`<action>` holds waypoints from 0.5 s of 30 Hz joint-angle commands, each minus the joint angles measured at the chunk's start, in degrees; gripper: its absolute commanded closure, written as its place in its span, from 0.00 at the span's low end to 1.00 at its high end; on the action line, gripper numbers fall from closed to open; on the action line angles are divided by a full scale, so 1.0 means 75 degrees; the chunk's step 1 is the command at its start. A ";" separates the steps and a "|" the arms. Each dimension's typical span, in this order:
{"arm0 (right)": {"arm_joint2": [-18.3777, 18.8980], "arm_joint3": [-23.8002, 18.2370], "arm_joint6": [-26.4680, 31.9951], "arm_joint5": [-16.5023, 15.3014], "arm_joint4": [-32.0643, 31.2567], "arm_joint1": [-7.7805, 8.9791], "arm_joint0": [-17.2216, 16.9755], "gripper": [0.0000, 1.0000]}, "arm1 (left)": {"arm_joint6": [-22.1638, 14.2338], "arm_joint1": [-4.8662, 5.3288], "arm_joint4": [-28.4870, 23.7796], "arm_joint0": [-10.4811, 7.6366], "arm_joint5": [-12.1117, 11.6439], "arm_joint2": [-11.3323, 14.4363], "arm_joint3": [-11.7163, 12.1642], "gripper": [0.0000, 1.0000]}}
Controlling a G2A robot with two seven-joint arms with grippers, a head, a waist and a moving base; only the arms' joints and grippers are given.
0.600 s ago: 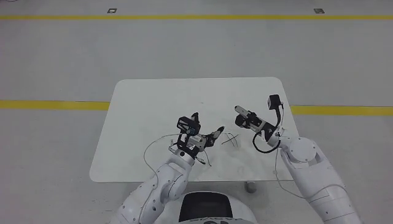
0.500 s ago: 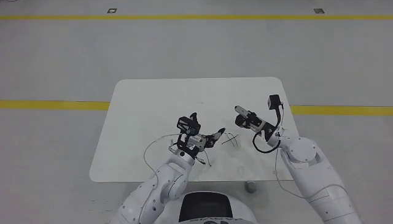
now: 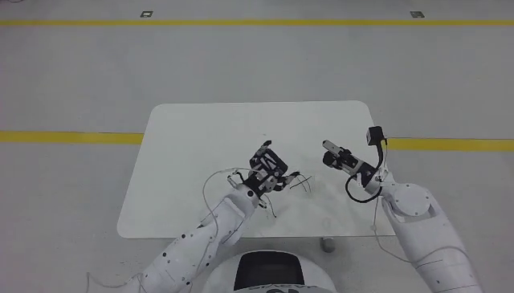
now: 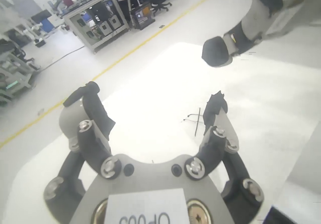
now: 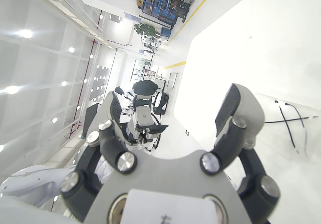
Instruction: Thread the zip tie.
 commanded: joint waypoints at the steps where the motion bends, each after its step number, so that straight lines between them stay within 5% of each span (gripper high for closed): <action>1: 0.0030 0.0039 0.0096 -0.0048 -0.0006 0.0013 -0.0004 0.00 | -0.0123 0.0071 -0.0090 -0.0109 -0.0151 0.0022 0.0019 0.00; 10: 0.0030 0.0039 0.0096 -0.0048 -0.0006 0.0013 -0.0004 0.00 | -0.0152 0.0095 -0.0090 -0.0211 -0.0260 -0.0014 0.0036 0.00; 11: 0.0030 0.0039 0.0096 -0.0048 -0.0006 0.0013 -0.0004 0.00 | -0.0186 0.0124 -0.0090 -0.0310 -0.0393 -0.0042 0.0062 0.00; 12: 0.0030 0.0039 0.0096 -0.0048 -0.0006 0.0013 -0.0004 0.00 | -0.0357 0.0247 -0.0090 -0.0608 -0.0929 -0.0060 0.0158 0.00; 15: 0.0030 0.0039 0.0096 -0.0048 -0.0006 0.0013 -0.0004 0.00 | -0.1289 0.0622 -0.0090 -0.1343 -0.1872 0.0265 0.0118 0.00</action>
